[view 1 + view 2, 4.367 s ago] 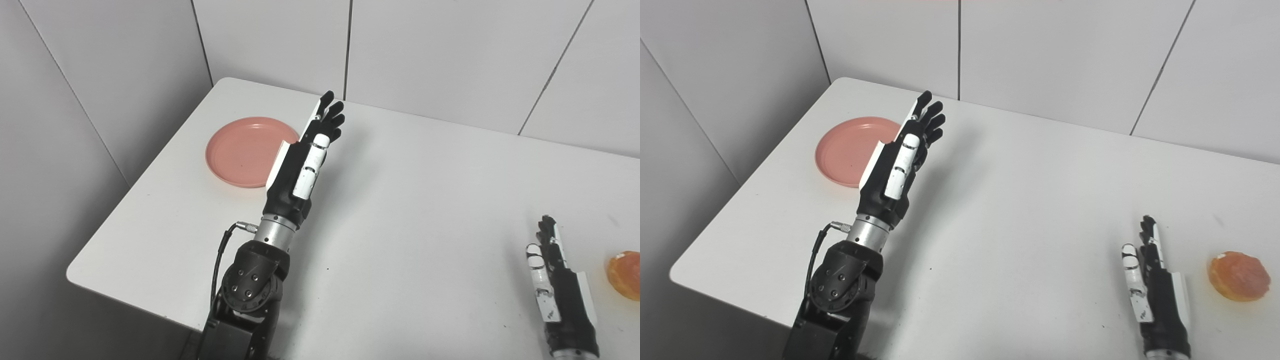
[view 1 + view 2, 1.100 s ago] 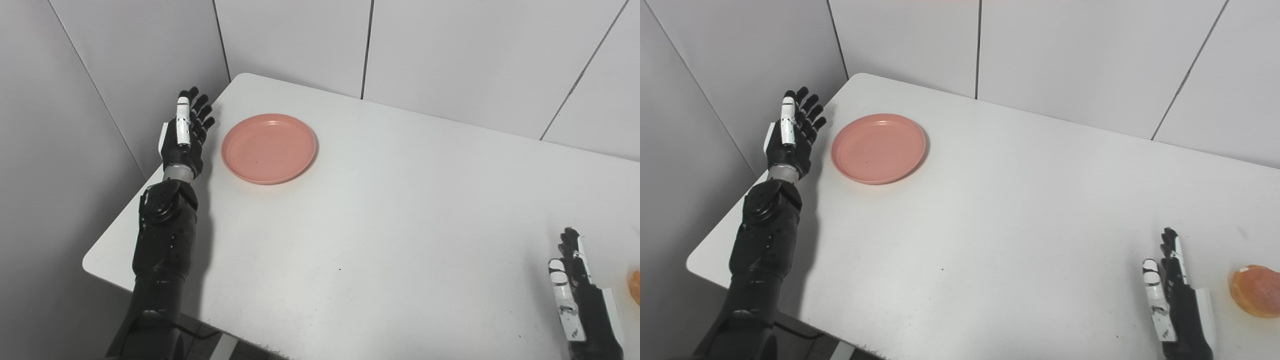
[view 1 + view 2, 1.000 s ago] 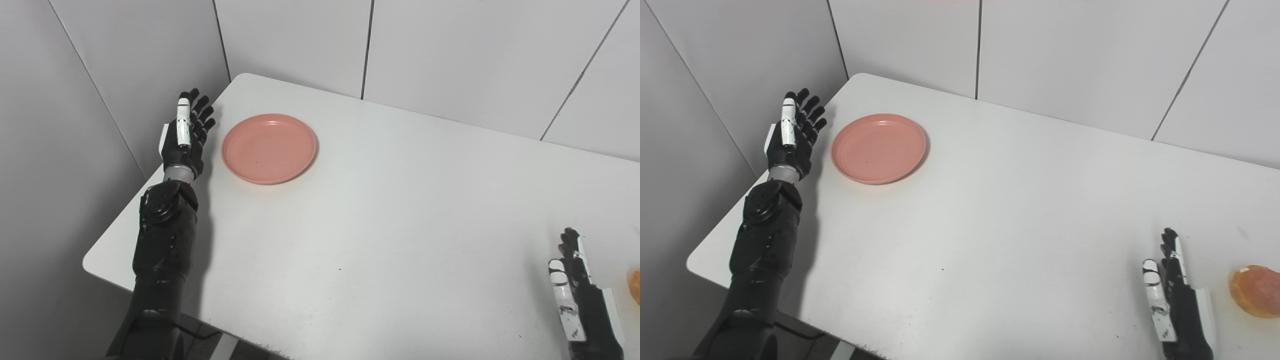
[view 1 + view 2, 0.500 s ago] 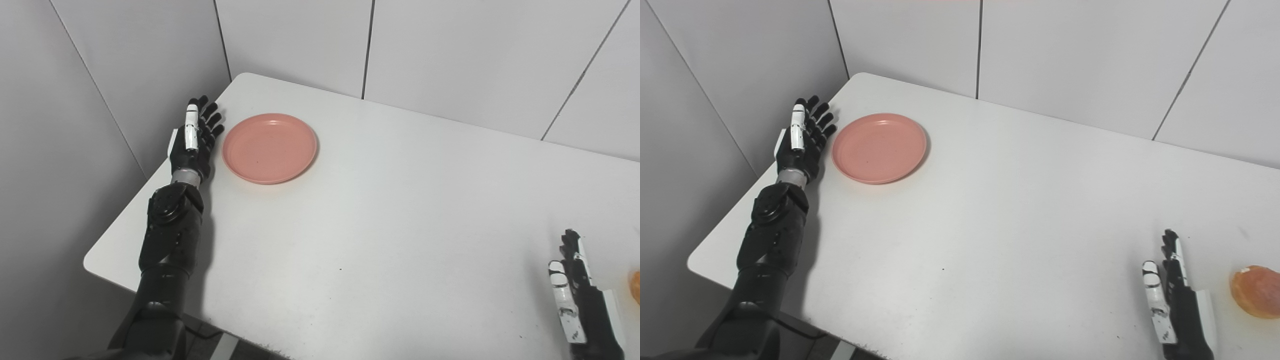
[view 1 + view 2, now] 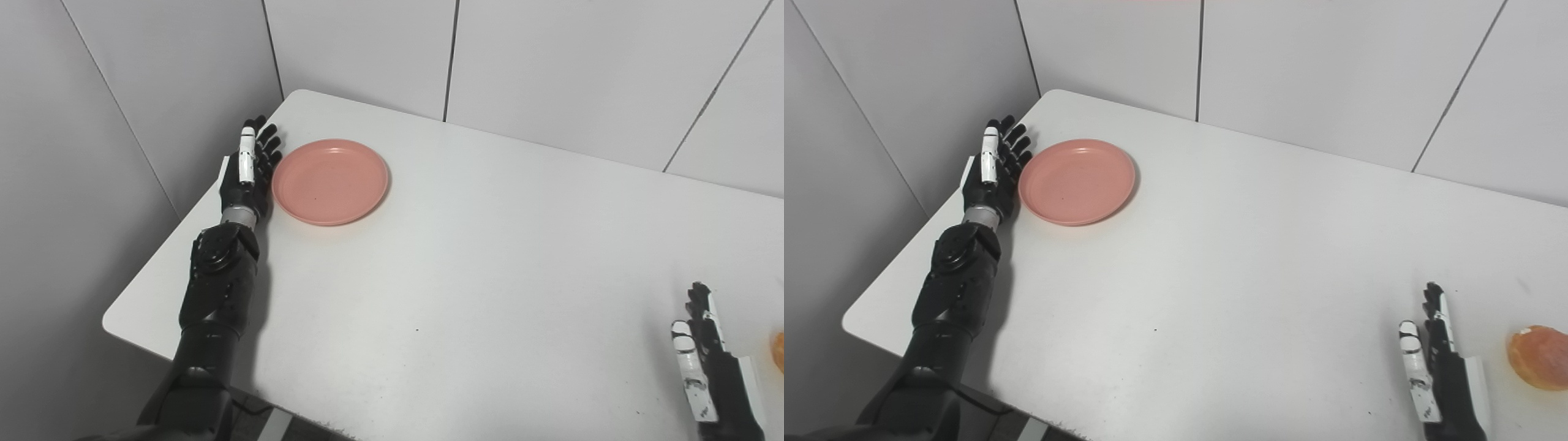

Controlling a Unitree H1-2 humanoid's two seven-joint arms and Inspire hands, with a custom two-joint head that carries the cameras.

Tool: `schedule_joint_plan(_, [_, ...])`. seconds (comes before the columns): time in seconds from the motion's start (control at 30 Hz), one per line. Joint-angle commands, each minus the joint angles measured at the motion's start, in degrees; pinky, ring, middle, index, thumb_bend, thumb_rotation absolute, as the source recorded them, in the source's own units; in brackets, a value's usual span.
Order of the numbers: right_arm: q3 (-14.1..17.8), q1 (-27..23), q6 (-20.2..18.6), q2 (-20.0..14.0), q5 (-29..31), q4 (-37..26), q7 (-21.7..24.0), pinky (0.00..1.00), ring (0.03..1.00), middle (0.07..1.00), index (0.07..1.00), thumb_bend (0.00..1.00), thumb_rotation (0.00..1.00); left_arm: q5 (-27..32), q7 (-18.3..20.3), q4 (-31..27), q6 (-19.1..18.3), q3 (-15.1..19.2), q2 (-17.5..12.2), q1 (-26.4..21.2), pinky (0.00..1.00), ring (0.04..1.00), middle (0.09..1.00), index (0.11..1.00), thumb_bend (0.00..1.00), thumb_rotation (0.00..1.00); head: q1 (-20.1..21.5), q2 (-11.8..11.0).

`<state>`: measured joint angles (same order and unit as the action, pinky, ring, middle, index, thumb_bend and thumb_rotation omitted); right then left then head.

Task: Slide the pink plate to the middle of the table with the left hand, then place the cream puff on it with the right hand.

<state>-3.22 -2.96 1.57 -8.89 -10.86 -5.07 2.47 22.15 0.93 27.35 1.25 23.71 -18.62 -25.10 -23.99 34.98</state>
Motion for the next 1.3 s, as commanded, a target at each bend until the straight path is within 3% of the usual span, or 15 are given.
schedule_joint_plan(0.0, [0.0,0.7,-2.0,-0.1,-0.7,-1.1,0.1,1.0,0.99,1.0,0.998,0.08,1.0,0.2,0.1,-0.9,-0.3,-0.3,0.4,0.0,0.93,0.926,0.925,0.92,0.43,1.0,0.1,0.1])
schedule_joint_plan(0.1, [0.1,0.8,-2.4,0.1,-0.7,-1.6,0.1,0.99,0.989,0.999,0.997,0.09,1.0,0.5,0.4,-1.1,-0.3,-0.4,0.7,0.0,0.92,0.916,0.917,0.912,0.43,1.0,0.3,0.2])
schedule_joint_plan(0.37, [0.1,1.0,-2.8,0.5,-0.9,-2.2,0.2,0.99,0.991,1.0,0.995,0.07,1.0,2.2,0.0,-3.8,-4.7,-0.6,2.8,0.0,0.9,0.902,0.902,0.905,0.42,1.0,1.0,0.8])
schedule_joint_plan(1.27, [-0.5,0.9,-4.1,2.3,-0.8,-1.5,-0.4,1.0,0.995,0.997,0.994,0.12,1.0,1.3,1.7,-4.3,-6.1,-6.2,8.5,0.0,0.89,0.891,0.894,0.899,0.39,1.0,5.7,3.2])
